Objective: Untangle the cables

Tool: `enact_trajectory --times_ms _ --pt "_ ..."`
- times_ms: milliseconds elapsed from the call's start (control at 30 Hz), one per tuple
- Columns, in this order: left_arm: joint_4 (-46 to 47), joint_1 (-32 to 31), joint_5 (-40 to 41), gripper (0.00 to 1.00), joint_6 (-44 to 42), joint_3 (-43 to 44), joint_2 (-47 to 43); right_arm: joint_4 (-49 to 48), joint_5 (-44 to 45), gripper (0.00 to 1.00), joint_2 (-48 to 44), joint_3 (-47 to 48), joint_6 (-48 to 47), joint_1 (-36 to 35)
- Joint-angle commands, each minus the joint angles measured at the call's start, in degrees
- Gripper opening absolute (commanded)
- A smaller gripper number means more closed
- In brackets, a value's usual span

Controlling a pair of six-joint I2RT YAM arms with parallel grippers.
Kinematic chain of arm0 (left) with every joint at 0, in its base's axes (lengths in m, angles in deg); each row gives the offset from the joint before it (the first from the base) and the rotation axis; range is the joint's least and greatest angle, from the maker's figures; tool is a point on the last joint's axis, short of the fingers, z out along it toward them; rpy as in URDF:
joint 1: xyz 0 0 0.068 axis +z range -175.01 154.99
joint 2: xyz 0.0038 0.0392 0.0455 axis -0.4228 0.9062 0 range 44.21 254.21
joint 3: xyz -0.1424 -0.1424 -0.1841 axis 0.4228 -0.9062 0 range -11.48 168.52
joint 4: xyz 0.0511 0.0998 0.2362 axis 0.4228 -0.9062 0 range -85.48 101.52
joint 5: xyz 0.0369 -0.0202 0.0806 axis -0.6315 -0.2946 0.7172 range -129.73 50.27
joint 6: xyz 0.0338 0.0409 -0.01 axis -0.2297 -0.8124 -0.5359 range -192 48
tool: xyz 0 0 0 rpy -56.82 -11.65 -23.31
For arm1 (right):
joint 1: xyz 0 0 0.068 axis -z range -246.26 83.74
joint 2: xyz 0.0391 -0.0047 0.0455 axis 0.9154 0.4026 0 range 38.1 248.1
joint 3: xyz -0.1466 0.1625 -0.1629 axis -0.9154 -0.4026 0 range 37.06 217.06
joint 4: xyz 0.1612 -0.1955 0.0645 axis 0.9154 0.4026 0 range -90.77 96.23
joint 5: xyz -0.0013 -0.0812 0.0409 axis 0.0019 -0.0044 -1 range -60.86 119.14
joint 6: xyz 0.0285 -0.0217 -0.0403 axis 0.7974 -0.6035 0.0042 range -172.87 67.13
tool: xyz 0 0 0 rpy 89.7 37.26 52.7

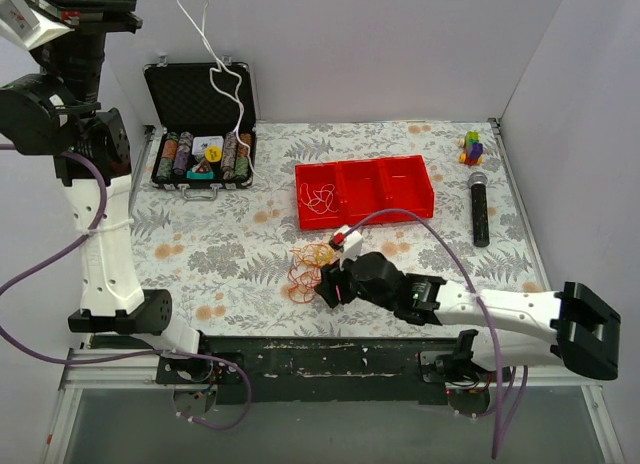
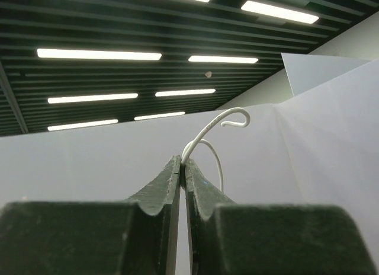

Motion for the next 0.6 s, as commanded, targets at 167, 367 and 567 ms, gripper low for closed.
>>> enact_trajectory --times_ms 167,367,567 --pt "0.2 0.2 -5.6 0.0 12.3 -4.0 -2.8 -5.0 4.1 0.88 2.0 22.8 -14.0 -0.5" --pt "-1.5 0.2 -7.3 0.0 12.8 -1.1 -2.3 -7.8 7.1 0.9 11.9 32.7 -17.7 1.2" --pt "-1.7 0.2 -8.6 0.0 13.2 -1.1 -3.5 -11.7 5.3 0.91 19.0 38.0 -21.5 3.3"
